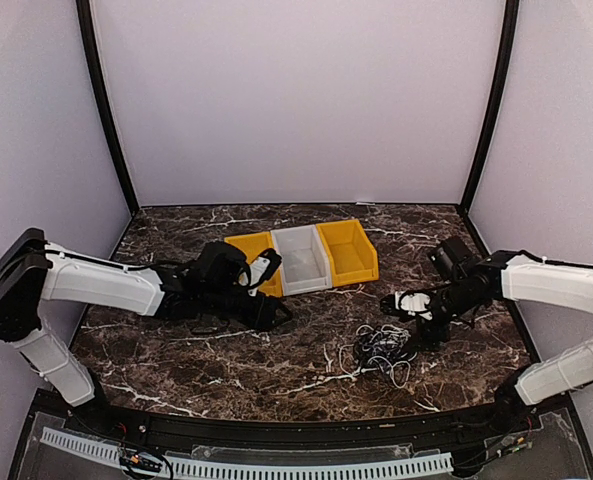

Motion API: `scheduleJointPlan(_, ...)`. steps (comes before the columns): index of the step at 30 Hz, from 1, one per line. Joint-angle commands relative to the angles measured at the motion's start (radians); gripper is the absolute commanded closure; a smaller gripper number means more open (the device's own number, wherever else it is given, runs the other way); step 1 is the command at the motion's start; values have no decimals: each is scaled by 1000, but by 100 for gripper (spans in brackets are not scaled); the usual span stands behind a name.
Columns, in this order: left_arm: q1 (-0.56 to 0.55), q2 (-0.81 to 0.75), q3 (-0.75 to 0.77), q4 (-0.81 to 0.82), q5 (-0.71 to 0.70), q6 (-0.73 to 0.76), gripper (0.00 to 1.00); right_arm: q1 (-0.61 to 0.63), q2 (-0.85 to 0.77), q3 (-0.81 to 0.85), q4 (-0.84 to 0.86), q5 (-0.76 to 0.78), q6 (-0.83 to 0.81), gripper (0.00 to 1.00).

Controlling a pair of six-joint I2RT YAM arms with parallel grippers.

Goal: Untangle the cables

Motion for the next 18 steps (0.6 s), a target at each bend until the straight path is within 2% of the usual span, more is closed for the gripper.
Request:
scheduleJointPlan(1,-63,117,140,11,86,16,48,18,-133,46,-16,-4,10,14)
scheduleJointPlan(5,-108,241,236,-14,142,6,54,108,-186,59,-36,57,15,12)
scheduleJointPlan(9,-134,313,268,-25,211,-41,61,158,-150,50,-19,77,-3,13)
scheduleJointPlan(15,-167,385,293,-42,261,-103,55,244,-39,10,97,131,-10,13)
scheduleJointPlan(18,-167,427,296,-11,287,-144,58,249,-10,-23,173,141,-7,15)
